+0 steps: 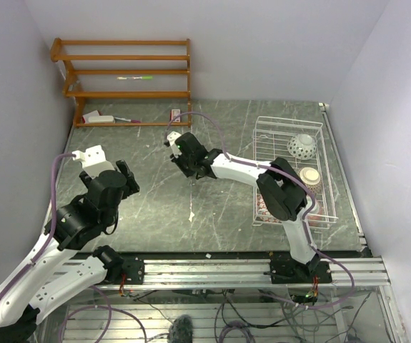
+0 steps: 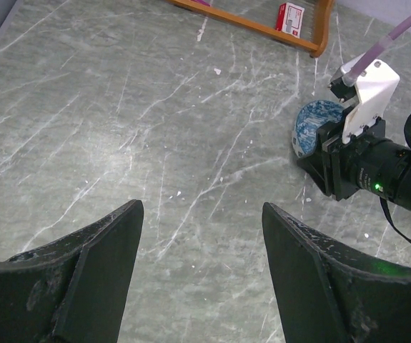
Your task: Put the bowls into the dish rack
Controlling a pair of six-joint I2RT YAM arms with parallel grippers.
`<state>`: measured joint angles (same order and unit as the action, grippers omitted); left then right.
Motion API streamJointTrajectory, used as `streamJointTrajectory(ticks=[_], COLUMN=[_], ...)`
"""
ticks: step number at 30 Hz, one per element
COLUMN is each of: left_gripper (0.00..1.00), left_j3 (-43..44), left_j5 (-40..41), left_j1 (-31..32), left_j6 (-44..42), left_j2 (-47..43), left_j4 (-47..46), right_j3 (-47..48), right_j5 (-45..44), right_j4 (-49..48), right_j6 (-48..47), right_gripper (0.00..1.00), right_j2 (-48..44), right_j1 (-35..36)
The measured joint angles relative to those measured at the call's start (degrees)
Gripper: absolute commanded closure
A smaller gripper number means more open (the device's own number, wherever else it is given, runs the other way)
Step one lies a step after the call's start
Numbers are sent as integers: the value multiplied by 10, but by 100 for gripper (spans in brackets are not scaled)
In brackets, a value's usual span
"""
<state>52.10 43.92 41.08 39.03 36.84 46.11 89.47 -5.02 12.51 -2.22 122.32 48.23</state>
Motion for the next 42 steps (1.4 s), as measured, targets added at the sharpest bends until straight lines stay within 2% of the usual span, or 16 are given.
streamJointTrajectory(ticks=[9, 12, 16, 19, 24, 27, 36, 42], left_gripper=[22, 22, 22, 22, 22, 22, 22, 22], left_j3=[0, 0, 0, 0, 0, 0, 0, 0], left_j5=[0, 0, 0, 0, 0, 0, 0, 0], left_j1=[0, 0, 0, 0, 0, 0, 0, 0], left_j6=[0, 0, 0, 1, 2, 2, 2, 2], left_j2=[0, 0, -1, -3, -4, -3, -2, -3], left_j4=[0, 0, 1, 1, 1, 1, 2, 3], right_j3=[-2, -14, -54, -118, -252, -294, -366, -443], right_j5=[-3, 27, 109, 196, 332, 362, 415, 433], right_j4=[-17, -27, -61, -134, -301, -343, -404, -476], right_j6=[23, 51, 115, 190, 352, 402, 485, 563], right_gripper=[91, 92, 92, 92, 91, 90, 89, 89], right_j2=[-9, -35, -101, -168, -270, -307, -419, -407], right_j1=[-1, -10, -39, -90, -237, -298, -417, -516])
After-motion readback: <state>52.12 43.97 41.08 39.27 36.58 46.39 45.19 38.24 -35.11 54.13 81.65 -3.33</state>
